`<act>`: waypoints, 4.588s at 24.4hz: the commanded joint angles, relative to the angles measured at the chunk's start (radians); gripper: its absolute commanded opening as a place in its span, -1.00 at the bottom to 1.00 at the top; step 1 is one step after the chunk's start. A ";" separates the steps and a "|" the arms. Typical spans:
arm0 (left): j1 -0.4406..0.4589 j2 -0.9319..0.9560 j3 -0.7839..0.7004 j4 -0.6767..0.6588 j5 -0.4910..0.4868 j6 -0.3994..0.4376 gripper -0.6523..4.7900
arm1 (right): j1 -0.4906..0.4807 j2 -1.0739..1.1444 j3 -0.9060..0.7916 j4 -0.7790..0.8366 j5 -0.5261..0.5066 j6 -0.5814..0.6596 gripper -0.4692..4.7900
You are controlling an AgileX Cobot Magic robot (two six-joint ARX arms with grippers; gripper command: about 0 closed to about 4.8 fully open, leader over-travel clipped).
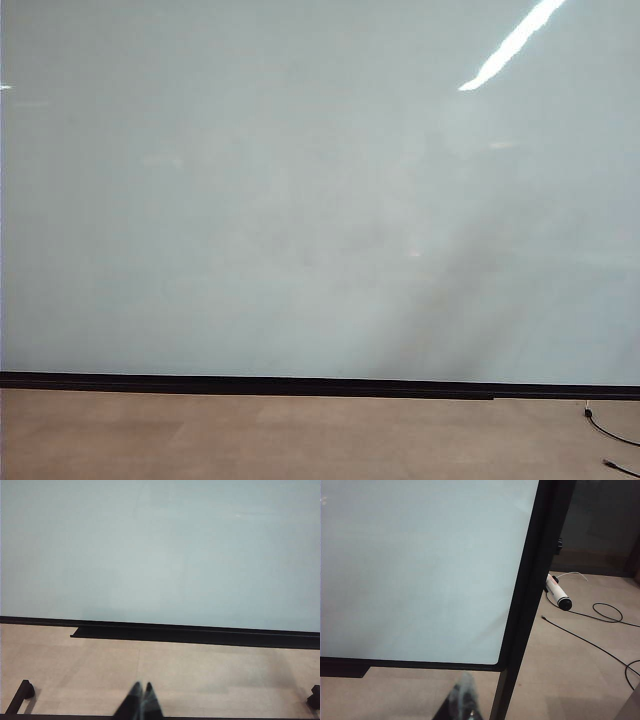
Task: Pick up the pen on the shelf to the right of the whiteboard and write the letter Z.
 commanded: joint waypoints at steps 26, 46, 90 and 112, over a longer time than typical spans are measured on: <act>0.000 0.000 0.002 0.011 0.000 0.005 -0.78 | 0.000 0.004 0.003 -0.135 0.045 0.001 -0.85; 0.000 0.000 0.002 0.011 0.000 0.005 -0.78 | -0.001 0.005 0.003 0.025 0.326 0.001 0.46; 0.000 0.000 0.002 0.011 0.000 0.005 -0.78 | -0.462 1.366 0.206 1.305 -0.412 0.064 0.97; 0.000 0.000 0.002 0.011 0.000 0.005 -0.78 | -0.490 1.931 0.584 1.456 -0.655 0.182 0.94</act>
